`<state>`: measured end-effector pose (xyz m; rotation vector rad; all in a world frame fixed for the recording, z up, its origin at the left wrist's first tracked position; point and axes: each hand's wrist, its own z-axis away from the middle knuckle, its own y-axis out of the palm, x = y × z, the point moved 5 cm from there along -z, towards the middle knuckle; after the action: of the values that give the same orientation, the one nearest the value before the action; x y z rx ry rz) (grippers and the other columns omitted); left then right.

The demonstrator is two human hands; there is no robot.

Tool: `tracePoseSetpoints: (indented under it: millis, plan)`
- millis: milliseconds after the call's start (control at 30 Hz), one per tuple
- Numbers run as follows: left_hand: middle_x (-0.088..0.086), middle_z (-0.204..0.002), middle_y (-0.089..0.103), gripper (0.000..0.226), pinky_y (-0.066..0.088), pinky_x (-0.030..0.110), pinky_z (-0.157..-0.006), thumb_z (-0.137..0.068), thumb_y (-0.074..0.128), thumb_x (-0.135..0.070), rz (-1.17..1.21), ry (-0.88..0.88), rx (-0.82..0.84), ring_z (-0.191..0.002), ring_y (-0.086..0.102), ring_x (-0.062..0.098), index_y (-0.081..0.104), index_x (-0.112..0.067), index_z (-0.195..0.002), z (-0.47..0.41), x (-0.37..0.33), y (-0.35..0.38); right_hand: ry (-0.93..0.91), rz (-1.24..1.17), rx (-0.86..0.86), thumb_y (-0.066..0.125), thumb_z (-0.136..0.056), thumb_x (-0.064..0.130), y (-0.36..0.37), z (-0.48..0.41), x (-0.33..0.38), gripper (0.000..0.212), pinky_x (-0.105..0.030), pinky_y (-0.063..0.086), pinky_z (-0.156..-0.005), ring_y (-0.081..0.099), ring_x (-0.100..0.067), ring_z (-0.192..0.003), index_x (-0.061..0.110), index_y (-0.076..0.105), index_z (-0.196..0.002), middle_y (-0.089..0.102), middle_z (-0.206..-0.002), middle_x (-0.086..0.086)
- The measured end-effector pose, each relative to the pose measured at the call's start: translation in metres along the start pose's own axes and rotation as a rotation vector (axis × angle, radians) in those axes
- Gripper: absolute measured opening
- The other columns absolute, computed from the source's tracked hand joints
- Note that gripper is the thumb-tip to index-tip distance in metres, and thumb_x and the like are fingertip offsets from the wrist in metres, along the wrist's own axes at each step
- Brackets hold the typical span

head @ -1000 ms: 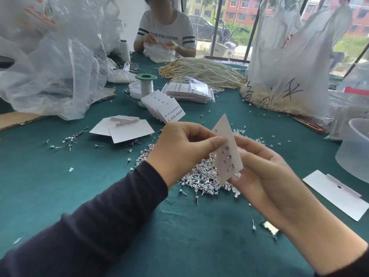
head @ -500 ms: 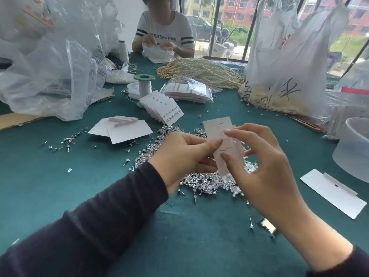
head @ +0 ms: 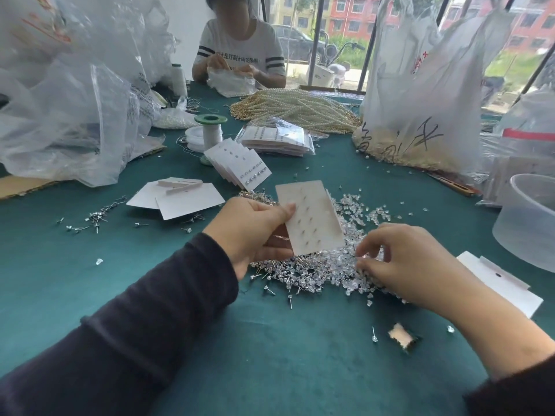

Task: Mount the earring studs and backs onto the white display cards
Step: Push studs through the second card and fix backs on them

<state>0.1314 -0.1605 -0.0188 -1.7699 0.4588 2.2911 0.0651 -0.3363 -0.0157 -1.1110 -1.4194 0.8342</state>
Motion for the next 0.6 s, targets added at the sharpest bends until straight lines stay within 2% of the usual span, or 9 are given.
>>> tracePoseSetpoints:
  millis: [100, 167, 267, 400, 600]
  plan:
    - [0.007, -0.049, 0.063, 0.02, 0.046, 0.018, -0.035, -0.084, 0.062, -0.019, -0.054, -0.062, 0.045, -0.035, 0.056, 0.014, 0.061, -0.001, -0.075, 0.0, 0.005, 0.003, 0.014, -0.048, -0.041, 0.067, -0.077, 0.017, 0.0, 0.0, 0.0, 0.012, -0.005, 0.036, -0.057, 0.048, 0.001, -0.057, 0.026, 0.065, -0.069, 0.052, -0.061, 0.014]
    - [0.006, -0.05, 0.063, 0.018, 0.045, 0.018, -0.035, -0.084, 0.062, -0.017, -0.065, -0.057, 0.043, -0.035, 0.055, 0.013, 0.061, -0.001, -0.076, -0.001, 0.006, 0.003, 0.037, -0.134, -0.042, 0.069, -0.075, 0.016, -0.001, 0.0, 0.0, 0.018, -0.008, 0.038, -0.056, 0.051, 0.004, -0.059, 0.027, 0.063, -0.063, 0.055, -0.059, 0.011]
    - [0.008, -0.056, 0.064, 0.016, 0.044, 0.016, -0.036, -0.083, 0.063, -0.013, -0.072, -0.012, 0.015, -0.037, 0.055, 0.012, 0.062, -0.002, -0.072, -0.004, 0.005, 0.001, 0.081, -0.251, -0.07, 0.074, -0.072, 0.019, -0.006, 0.0, -0.003, 0.016, -0.011, 0.04, -0.051, 0.052, -0.002, -0.055, 0.026, 0.064, -0.061, 0.061, -0.059, 0.011]
    - [0.011, -0.057, 0.063, 0.018, 0.041, 0.015, -0.036, -0.081, 0.065, -0.011, -0.071, 0.046, -0.053, -0.037, 0.054, 0.012, 0.062, -0.001, -0.067, -0.009, 0.005, -0.004, 0.143, -0.479, -0.12, 0.075, -0.072, 0.014, -0.015, 0.001, -0.008, 0.013, -0.008, 0.035, -0.042, 0.045, 0.0, -0.041, 0.018, 0.068, -0.062, 0.058, -0.047, 0.01]
    - [0.011, -0.057, 0.066, 0.022, 0.045, 0.018, -0.038, -0.084, 0.063, -0.013, -0.146, 0.103, -0.058, -0.041, 0.058, 0.014, 0.064, 0.002, -0.068, -0.008, 0.005, 0.0, 0.171, -0.596, -0.187, 0.071, -0.075, 0.01, -0.019, 0.002, -0.008, 0.012, -0.017, 0.047, -0.058, 0.06, -0.005, -0.059, 0.02, 0.071, -0.068, 0.07, -0.065, 0.003]
